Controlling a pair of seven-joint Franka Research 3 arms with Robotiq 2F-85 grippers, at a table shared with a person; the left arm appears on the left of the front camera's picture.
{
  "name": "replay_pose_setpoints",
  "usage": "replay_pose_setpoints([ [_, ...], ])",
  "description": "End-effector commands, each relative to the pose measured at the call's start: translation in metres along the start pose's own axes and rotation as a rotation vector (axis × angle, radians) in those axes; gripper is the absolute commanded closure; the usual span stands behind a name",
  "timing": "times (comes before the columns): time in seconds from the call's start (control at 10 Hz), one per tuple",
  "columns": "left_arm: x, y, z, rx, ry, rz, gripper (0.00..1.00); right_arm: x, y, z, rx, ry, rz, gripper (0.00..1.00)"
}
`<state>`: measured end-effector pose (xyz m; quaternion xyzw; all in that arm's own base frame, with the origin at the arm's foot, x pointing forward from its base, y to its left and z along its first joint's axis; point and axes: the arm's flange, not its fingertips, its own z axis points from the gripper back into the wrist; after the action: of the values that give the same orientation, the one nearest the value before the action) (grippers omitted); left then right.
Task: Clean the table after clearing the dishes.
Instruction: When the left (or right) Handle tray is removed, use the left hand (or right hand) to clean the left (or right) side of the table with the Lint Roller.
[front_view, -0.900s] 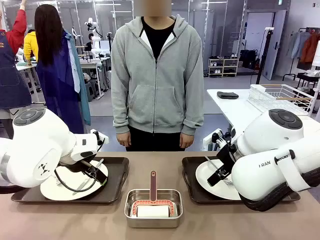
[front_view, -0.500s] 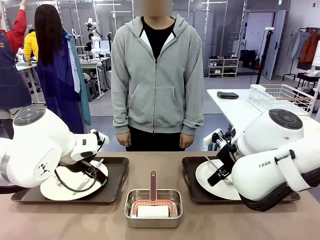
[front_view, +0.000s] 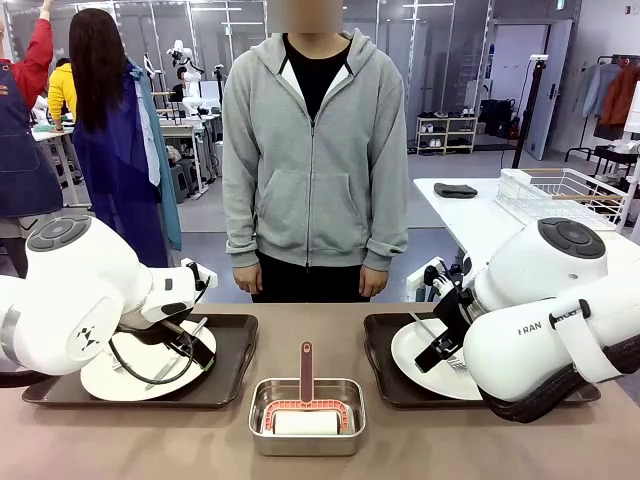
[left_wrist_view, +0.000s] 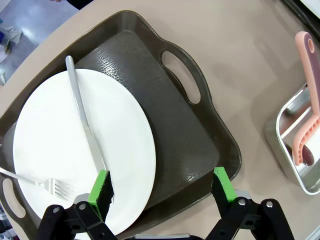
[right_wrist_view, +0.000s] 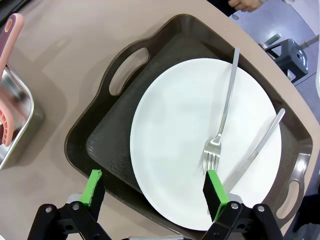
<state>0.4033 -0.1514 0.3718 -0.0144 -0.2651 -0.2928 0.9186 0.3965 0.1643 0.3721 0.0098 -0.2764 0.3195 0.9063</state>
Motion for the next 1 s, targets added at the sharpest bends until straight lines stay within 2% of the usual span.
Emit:
replay_pose_setpoints([
  [0.0, 0.000, 0.000, 0.000, 0.000, 0.000, 0.001, 0.00, 0.000, 0.001, 0.000, 0.001, 0.000, 0.000, 0.00],
  [0.6, 0.000, 0.000, 0.000, 0.000, 0.000, 0.000, 0.00, 0.000, 0.000, 0.000, 0.000, 0.000, 0.000, 0.00],
  [0.9, 0.040, 0.025, 0.042, -0.329, 0.094, 0.017, 0.00, 0.037, -0.045, 0.036, 0.272, 0.010, -0.068, 0.00],
])
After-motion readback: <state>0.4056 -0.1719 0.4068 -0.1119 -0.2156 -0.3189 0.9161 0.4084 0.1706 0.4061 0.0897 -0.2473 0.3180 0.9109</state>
